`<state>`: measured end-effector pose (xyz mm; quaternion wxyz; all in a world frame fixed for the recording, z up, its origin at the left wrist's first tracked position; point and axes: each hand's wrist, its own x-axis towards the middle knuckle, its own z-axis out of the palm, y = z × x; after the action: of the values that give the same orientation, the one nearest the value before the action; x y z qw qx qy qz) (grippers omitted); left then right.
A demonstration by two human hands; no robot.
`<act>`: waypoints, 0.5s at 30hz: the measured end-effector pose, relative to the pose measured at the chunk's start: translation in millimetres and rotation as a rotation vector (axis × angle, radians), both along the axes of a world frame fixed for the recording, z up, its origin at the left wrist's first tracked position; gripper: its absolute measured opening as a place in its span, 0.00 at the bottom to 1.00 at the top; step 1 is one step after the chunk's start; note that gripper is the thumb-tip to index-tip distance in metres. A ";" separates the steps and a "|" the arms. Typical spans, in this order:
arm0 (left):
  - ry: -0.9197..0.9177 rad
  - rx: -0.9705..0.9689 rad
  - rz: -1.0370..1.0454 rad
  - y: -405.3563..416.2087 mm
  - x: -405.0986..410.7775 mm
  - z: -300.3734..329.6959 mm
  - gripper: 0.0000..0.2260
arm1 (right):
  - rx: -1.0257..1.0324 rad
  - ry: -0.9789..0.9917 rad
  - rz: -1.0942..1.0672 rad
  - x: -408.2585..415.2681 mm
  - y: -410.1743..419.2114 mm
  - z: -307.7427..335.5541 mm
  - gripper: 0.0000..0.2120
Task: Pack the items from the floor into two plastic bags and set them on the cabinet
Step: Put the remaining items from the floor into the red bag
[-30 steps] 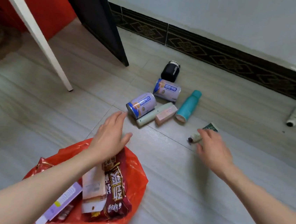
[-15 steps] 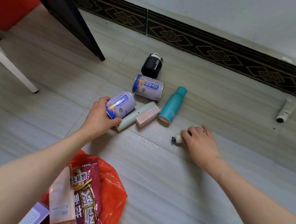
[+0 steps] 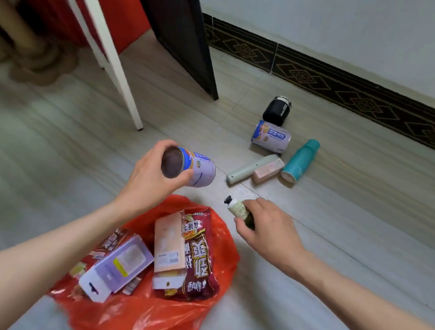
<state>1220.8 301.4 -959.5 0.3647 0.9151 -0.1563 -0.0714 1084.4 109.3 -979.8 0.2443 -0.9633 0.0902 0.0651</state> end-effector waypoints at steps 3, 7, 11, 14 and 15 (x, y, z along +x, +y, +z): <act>0.053 0.028 0.036 46.2 -30.7 17.0 0.21 | 0.121 0.032 0.002 -1.3 50.8 11.6 0.13; 0.230 0.073 0.035 107.6 -78.9 18.2 0.18 | 0.286 0.150 -0.062 -13.6 100.7 3.3 0.09; 0.307 0.153 -0.001 143.7 -113.8 4.3 0.21 | 0.184 0.153 0.048 -21.4 128.0 -15.8 0.14; 0.295 0.220 -0.052 151.8 -127.6 -12.6 0.24 | 0.155 0.155 0.124 -23.8 140.0 -23.1 0.16; 0.286 0.276 -0.104 152.0 -131.7 -18.5 0.27 | 0.165 0.164 0.142 -24.2 141.6 -23.8 0.16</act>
<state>1089.1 453.4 -978.0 0.2501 0.9277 -0.1386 -0.2400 1060.2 250.9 -1003.5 0.3092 -0.9354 0.0358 0.1679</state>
